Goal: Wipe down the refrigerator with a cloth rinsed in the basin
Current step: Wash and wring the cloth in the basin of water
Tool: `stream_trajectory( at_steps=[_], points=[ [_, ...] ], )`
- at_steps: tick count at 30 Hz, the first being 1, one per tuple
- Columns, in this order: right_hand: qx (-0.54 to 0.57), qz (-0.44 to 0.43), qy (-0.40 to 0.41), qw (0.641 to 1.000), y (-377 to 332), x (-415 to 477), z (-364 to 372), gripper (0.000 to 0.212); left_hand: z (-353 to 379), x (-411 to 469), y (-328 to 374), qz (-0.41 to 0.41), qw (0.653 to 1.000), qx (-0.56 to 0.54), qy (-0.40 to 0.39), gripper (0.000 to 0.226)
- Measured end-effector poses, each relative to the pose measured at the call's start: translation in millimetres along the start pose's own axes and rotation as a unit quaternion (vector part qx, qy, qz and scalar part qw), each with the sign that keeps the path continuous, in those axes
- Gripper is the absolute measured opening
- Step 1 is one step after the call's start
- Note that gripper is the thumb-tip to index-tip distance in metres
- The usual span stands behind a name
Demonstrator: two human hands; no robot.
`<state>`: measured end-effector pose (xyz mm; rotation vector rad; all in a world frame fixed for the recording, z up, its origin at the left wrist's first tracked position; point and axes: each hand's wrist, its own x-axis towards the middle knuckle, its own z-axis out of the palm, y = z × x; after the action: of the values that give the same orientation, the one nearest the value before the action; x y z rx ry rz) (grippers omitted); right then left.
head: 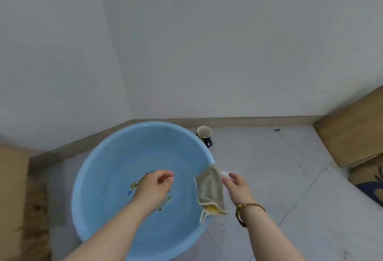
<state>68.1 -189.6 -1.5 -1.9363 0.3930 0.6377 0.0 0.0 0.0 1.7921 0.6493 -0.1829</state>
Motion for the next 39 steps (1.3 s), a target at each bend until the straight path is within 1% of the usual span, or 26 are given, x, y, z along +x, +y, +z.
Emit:
stream_trajectory(
  at_steps=[2, 4, 6, 7, 9, 11, 12, 13, 15, 17, 18, 19, 21, 22, 24, 26, 28, 30, 31, 32, 33, 34, 35, 36, 37, 39],
  points=[
    [0.048, 0.036, -0.028, 0.998, 25.5, 24.6, 11.1, 0.032, 24.4, 19.3, -21.7, 0.003, 1.0, -0.004, -0.022, 0.017],
    [0.117, 0.087, -0.054, 0.988, 46.4, 49.2, 19.5, 0.037, 48.1, 41.7, -42.5, 0.001, 0.999, 0.018, -0.039, 0.025],
    [0.21, 0.109, -0.08, 0.968, 68.6, 69.5, 23.0, 0.045, 65.9, 54.3, -55.0, -0.007, 0.999, 0.018, -0.048, 0.031],
    [0.24, 0.101, -0.094, 0.961, 72.5, 75.4, 24.7, 0.046, 72.6, 60.9, -59.0, -0.012, 0.998, 0.007, -0.059, 0.034],
    [0.273, 0.084, -0.107, 0.952, 72.9, 81.8, 26.9, 0.042, 83.6, 69.6, -61.2, -0.038, 0.992, -0.038, -0.112, 0.036],
    [0.276, 0.068, -0.112, 0.952, 70.5, 84.7, 22.2, 0.039, 91.8, 74.2, -55.2, -0.077, 0.971, -0.118, -0.192, 0.033],
    [0.268, 0.058, -0.106, 0.956, 69.5, 82.9, 19.9, 0.036, 96.9, 75.9, -55.6, -0.089, 0.961, -0.153, -0.211, 0.033],
    [0.25, 0.04, -0.092, 0.963, 68.3, 80.7, 17.0, 0.032, 101.3, 77.3, -56.6, -0.099, 0.955, -0.185, -0.212, 0.035],
    [0.209, -0.004, -0.035, 0.977, 64.2, 76.0, 8.9, 0.018, 108.8, 81.2, -60.5, -0.119, 0.946, -0.24, -0.182, 0.048],
    [0.162, -0.073, 0.016, 0.984, 52.4, 64.2, 3.6, 0.01, 115.2, 82.6, -63.8, -0.128, 0.932, -0.29, -0.176, 0.059],
    [0.13, -0.115, 0.04, 0.984, 44.0, 57.4, 3.9, 0.009, 116.3, 84.1, -64.1, -0.133, 0.922, -0.32, -0.175, 0.059],
    [0.099, -0.162, 0.057, 0.98, 35.1, 51.5, 5.4, 0.01, 116.2, 84.4, -61.1, -0.132, 0.91, -0.354, -0.172, 0.051],
    [0.059, -0.244, 0.061, 0.966, 16.1, 41.2, 12.5, 0.014, 111.9, 80.6, -49.6, -0.118, 0.888, -0.415, -0.162, 0.019],
    [0.052, -0.273, 0.051, 0.959, 5.5, 37.4, 19.3, 0.014, 106.0, 77.6, -43.7, -0.108, 0.879, -0.439, -0.152, 0.013],
    [0.054, -0.303, 0.025, 0.951, -14.1, 34.7, 37.4, 0.015, 84.8, 71.7, -33.7, -0.081, 0.878, -0.461, -0.102, 0.02],
    [0.057, -0.292, -0.001, 0.955, -23.2, 38.8, 61.9, 0.019, 55.2, 70.7, -37.1, -0.048, 0.908, -0.416, 0.0, 0.036],
    [0.038, -0.243, -0.034, 0.969, -18.9, 48.4, 92.6, 0.021, 19.9, 74.9, -52.9, -0.032, 0.947, -0.296, 0.116, 0.048],
    [-0.027, -0.166, -0.063, 0.984, -5.6, 58.8, 125.0, 0.033, -7.7, 81.9, -73.2, -0.046, 0.967, -0.17, 0.182, 0.058],
    [-0.1, -0.136, -0.069, 0.983, 5.1, 64.5, 140.2, 0.046, -15.4, 84.9, -80.9, -0.061, 0.973, -0.116, 0.192, 0.061],
    [-0.21, -0.128, -0.06, 0.968, 16.1, 69.6, 154.6, 0.06, -19.3, 87.6, -88.6, -0.077, 0.977, -0.05, 0.195, 0.062],
    [-0.33, -0.141, -0.036, 0.933, 25.3, 72.3, 165.6, 0.069, -20.4, 89.1, -94.4, -0.085, 0.976, 0.041, 0.194, 0.063],
    [-0.433, -0.182, -0.013, 0.883, 32.2, 71.5, 174.4, 0.07, -19.8, 90.1, -100.8, -0.081, 0.968, 0.144, 0.187, 0.062],
    [-0.498, -0.232, -0.01, 0.835, 36.4, 70.8, 183.0, 0.068, -18.7, 92.0, -108.5, -0.063, 0.954, 0.234, 0.177, 0.06],
    [-0.531, -0.267, -0.025, 0.804, 38.5, 70.3, 189.1, 0.065, -16.6, 93.5, -113.9, -0.037, 0.939, 0.301, 0.16, 0.057],
    [-0.554, -0.28, -0.047, 0.783, 39.2, 69.7, 194.0, 0.062, -14.1, 95.7, -119.4, -0.014, 0.928, 0.347, 0.138, 0.056],
    [-0.589, -0.268, -0.085, 0.758, 42.2, 75.3, 200.9, 0.057, -9.6, 100.4, -129.3, 0.001, 0.909, 0.408, 0.089, 0.055]
  ],
)
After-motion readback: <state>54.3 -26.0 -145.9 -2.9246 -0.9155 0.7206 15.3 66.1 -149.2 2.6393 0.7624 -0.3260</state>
